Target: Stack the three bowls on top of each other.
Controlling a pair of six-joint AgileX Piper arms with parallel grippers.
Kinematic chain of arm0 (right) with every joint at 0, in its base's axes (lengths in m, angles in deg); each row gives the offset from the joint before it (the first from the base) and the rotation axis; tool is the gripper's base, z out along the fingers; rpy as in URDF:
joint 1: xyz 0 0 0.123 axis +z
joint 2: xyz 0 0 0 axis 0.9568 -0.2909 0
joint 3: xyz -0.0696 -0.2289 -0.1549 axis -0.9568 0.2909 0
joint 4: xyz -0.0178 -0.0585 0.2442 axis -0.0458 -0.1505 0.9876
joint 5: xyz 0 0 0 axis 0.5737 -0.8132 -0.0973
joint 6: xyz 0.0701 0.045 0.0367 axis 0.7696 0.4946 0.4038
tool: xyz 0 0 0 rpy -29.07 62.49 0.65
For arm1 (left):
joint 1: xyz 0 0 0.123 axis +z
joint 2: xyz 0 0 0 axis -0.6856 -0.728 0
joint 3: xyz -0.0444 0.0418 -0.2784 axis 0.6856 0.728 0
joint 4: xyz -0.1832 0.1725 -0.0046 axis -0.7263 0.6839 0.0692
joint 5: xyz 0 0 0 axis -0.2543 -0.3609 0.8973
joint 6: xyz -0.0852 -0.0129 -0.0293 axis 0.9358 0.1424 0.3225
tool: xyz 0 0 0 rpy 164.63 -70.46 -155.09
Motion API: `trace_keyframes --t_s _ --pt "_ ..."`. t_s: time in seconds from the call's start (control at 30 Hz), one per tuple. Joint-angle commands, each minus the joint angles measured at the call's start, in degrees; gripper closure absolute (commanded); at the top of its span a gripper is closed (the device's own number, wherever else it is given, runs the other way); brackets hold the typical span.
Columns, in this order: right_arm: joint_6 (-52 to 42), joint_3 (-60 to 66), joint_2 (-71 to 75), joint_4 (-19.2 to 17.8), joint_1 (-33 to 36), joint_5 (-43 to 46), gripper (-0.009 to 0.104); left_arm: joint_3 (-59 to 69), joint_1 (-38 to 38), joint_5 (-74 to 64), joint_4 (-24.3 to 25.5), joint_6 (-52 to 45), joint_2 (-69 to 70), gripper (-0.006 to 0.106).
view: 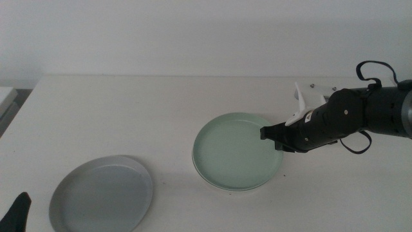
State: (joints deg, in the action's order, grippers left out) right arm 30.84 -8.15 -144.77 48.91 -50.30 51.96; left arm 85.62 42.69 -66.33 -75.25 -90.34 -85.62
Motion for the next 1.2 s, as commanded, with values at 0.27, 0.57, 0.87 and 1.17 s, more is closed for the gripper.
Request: trace_keyframes --t_s 0.27,0.57,0.87,1.17 --pt "-0.1 0.0 0.1 -0.1 0.1 1.6 0.055 0.0 0.0 0.8 -0.3 -0.1 0.2 0.007" --pt "-11.4 -3.7 14.5 -3.5 0.1 -11.0 0.003 0.0 0.0 0.8 -0.3 -0.1 0.2 0.007" --pt "-24.4 -0.6 47.8 -0.1 0.1 -18.0 0.003 0.0 0.0 0.8 -0.3 -0.1 0.2 0.007" --pt "-35.4 8.1 60.2 10.4 0.1 -19.4 0.003 0.0 0.0 0.8 -0.3 -0.1 0.2 0.007"
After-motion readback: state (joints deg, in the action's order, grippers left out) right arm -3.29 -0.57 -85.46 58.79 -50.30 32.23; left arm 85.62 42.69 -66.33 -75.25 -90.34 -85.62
